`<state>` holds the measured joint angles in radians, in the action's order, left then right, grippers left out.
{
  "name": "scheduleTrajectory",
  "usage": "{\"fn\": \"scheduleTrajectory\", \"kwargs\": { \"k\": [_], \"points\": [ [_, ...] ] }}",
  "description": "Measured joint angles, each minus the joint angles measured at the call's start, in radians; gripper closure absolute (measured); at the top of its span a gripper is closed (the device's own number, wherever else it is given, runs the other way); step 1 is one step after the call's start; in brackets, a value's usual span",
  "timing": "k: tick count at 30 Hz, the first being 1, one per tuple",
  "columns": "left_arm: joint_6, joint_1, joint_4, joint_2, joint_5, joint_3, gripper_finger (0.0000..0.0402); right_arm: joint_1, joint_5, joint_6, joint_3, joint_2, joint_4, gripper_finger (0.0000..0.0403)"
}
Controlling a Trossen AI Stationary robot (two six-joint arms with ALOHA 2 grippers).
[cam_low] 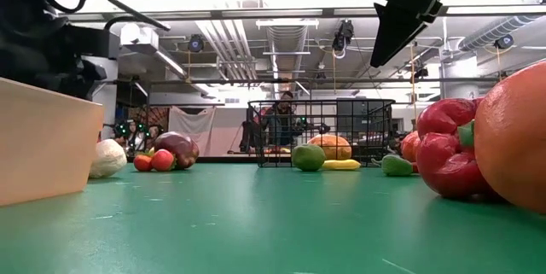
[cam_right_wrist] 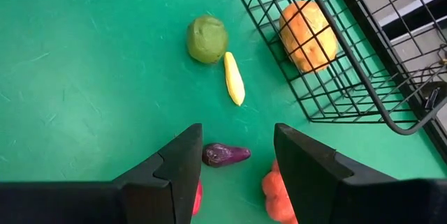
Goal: Sort produce into baskets
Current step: Put the tomato into the orange bin
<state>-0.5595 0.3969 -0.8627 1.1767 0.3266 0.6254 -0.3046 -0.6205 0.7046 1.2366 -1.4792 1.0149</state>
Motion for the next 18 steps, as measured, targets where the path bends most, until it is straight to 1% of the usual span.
{"fn": "scheduleTrajectory", "kwargs": {
  "k": [5, 13, 18],
  "points": [
    [-0.030, 0.000, 0.006, 0.000, -0.001, -0.001, 0.0113, 0.000, 0.000, -0.003, 0.000, 0.000, -0.001, 0.0232],
    [-0.037, 0.000, 0.007, 0.000, 0.000, 0.000, 0.0169, 0.000, 0.000, -0.003, 0.000, 0.000, -0.001, 0.0232],
    [-0.038, 0.000, 0.006, 0.000, -0.007, 0.020, 0.0180, 0.000, 0.000, -0.011, 0.000, 0.000, -0.001, 0.0232]
  ]
}}
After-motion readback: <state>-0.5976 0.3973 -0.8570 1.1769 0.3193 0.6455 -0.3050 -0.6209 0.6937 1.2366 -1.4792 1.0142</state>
